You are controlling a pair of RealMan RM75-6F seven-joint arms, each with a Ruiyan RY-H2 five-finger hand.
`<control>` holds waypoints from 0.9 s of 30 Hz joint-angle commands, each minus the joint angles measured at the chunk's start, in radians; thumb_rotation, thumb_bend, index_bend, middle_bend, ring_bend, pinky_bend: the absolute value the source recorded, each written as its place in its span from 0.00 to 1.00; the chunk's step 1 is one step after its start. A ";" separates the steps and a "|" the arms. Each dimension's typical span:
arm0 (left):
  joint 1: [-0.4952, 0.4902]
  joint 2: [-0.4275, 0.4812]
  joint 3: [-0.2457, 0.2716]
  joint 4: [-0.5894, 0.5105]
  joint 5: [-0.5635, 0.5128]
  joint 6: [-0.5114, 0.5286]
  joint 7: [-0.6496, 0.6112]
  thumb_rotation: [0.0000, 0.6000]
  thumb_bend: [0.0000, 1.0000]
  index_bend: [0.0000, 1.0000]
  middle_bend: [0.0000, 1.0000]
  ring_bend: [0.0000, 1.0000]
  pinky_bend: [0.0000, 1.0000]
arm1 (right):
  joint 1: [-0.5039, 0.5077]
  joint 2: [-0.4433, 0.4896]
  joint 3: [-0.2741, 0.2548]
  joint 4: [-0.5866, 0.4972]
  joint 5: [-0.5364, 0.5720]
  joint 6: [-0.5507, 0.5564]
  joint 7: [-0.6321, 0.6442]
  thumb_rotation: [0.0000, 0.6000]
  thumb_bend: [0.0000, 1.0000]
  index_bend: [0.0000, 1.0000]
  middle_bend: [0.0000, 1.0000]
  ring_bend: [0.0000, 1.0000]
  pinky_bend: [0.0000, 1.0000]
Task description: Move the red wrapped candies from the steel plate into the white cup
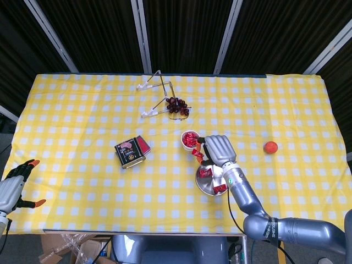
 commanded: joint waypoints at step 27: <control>-0.010 0.010 -0.001 -0.004 -0.017 -0.029 -0.012 1.00 0.09 0.00 0.00 0.00 0.00 | 0.147 -0.163 0.031 0.358 0.123 -0.124 0.011 1.00 0.46 0.42 0.81 0.96 0.93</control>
